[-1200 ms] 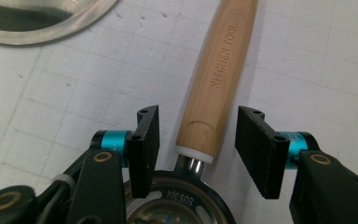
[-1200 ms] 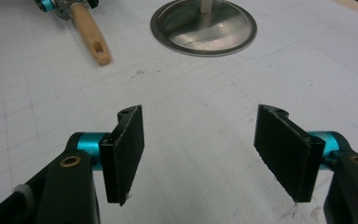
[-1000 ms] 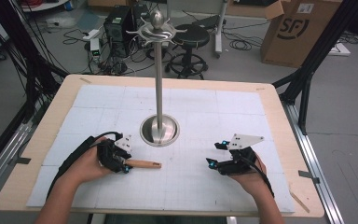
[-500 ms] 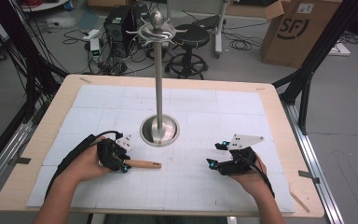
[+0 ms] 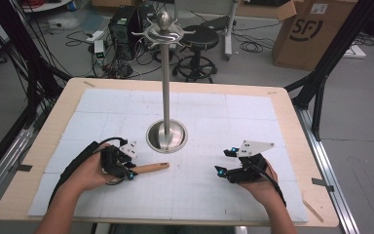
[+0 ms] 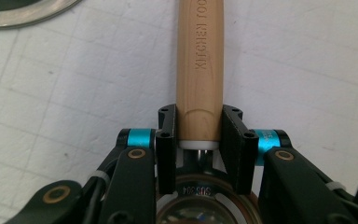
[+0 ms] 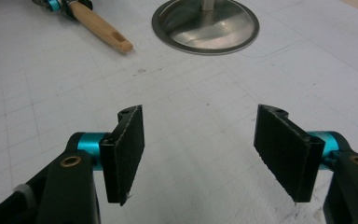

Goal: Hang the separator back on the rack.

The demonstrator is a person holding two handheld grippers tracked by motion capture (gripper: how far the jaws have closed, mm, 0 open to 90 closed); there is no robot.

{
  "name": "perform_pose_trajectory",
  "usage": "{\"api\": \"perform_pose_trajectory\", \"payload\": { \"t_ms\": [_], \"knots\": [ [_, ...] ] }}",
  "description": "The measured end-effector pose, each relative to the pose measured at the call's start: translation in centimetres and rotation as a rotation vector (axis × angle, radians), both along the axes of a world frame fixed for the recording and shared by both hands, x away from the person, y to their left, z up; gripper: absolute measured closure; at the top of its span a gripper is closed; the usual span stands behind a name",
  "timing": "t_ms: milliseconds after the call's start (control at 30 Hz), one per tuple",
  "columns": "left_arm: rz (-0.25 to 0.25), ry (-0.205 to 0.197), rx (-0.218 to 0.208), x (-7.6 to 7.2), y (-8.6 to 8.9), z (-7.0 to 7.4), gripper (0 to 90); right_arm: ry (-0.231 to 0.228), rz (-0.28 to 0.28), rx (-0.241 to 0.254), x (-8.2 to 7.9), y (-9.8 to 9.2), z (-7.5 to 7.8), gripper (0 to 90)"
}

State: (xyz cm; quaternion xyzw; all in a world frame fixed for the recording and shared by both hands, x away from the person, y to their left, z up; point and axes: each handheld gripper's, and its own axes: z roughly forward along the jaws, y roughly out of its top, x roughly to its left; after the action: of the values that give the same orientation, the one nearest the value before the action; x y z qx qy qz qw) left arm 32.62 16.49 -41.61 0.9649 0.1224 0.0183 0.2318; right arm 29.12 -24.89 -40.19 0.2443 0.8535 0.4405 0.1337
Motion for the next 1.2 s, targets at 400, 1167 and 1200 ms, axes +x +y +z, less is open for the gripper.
{"api": "perform_pose_trajectory", "payload": {
  "t_ms": [400, 1167, 1200],
  "knots": [
    [0.004, -0.038, -0.096, 0.0, 1.0, 0.4, 69.3, 0.005, -0.005, -0.005, 0.0, -0.1, -0.1, 32.5],
    [0.113, -0.167, -0.517, -0.8, 5.1, 4.9, 69.2, -0.002, 0.002, 0.000, 0.0, 0.0, 0.0, 32.5],
    [0.114, -0.175, -0.554, -0.9, 5.2, 5.1, 69.2, -0.006, 0.000, 0.002, 0.0, 0.0, 0.1, 32.5]
  ]
}}
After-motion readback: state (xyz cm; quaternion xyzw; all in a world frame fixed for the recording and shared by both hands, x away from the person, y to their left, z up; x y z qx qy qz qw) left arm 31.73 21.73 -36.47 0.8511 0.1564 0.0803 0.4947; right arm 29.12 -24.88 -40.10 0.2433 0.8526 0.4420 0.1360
